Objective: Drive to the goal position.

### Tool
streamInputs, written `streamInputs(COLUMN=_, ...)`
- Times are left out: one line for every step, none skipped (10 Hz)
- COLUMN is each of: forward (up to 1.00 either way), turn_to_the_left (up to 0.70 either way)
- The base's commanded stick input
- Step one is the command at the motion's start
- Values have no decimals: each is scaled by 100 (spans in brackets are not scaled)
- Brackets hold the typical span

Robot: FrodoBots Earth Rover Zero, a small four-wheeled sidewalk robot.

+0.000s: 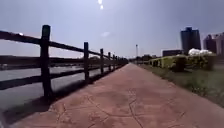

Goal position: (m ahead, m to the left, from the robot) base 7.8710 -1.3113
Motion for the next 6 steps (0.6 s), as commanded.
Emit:
streamInputs(forward=100, turn_to_the_left=-39)
streamInputs(forward=100, turn_to_the_left=-39)
streamInputs(forward=100, turn_to_the_left=-11)
streamInputs(forward=100, turn_to_the_left=1)
streamInputs(forward=100, turn_to_the_left=1)
streamInputs(forward=100, turn_to_the_left=1)
